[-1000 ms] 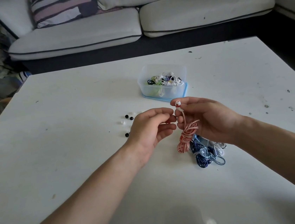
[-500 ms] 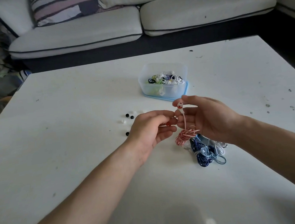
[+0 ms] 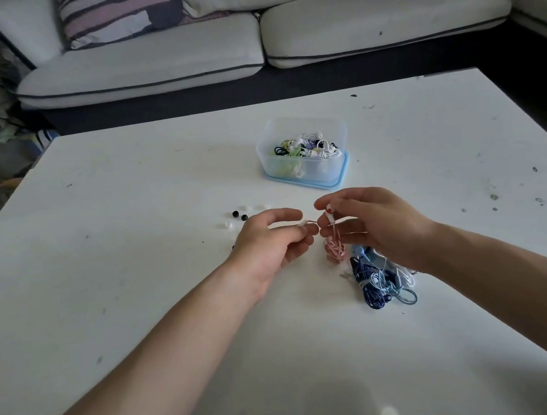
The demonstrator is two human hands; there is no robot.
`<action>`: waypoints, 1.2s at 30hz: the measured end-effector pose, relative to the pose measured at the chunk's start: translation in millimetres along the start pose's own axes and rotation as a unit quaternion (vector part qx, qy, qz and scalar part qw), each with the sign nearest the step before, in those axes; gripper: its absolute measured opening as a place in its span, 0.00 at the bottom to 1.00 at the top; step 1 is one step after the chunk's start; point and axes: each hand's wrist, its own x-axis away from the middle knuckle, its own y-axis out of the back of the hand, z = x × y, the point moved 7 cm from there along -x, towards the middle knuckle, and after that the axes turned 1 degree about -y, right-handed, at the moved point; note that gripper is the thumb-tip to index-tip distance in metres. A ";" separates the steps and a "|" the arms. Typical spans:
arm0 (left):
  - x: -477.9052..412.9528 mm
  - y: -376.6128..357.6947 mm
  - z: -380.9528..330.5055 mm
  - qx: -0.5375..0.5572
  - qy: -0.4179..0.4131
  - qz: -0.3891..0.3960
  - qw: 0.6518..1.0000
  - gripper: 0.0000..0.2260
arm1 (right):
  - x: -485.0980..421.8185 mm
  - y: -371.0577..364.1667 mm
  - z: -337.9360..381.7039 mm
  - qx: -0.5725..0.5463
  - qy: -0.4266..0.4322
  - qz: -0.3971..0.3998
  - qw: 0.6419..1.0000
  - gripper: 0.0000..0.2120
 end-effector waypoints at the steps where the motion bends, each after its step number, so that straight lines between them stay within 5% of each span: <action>1: -1.1 2.2 0.4 0.017 0.005 -0.009 1.000 0.09 | -0.4 0.9 -0.7 0.020 0.006 -0.007 1.000 0.10; 7: -5.3 6.2 -3.8 -0.002 -0.032 0.002 0.999 0.04 | -6.0 15.7 -9.4 0.066 -0.012 -0.084 0.994 0.06; 15: -7.9 -0.4 -4.9 -0.053 -0.056 0.054 0.996 0.09 | -12.7 15.6 -20.1 0.182 -0.050 -0.068 0.980 0.10; 24: -10.2 -4.7 -4.1 -0.098 -0.086 0.041 0.991 0.08 | 2.1 5.8 6.8 0.475 0.070 -0.093 0.872 0.25; 29: -14.1 -7.4 5.2 -0.042 -0.065 0.020 0.997 0.04 | 3.6 -11.0 10.4 0.290 0.135 -0.028 0.947 0.13; 32: -12.5 -11.1 9.8 -0.035 -0.059 0.022 0.997 0.03 | 0.1 -7.5 4.7 0.235 0.138 -0.064 0.960 0.04; 36: -25.0 4.8 1.3 -0.137 -0.100 -0.045 0.984 0.04 | -4.5 7.6 -5.2 0.154 0.097 -0.125 0.975 0.04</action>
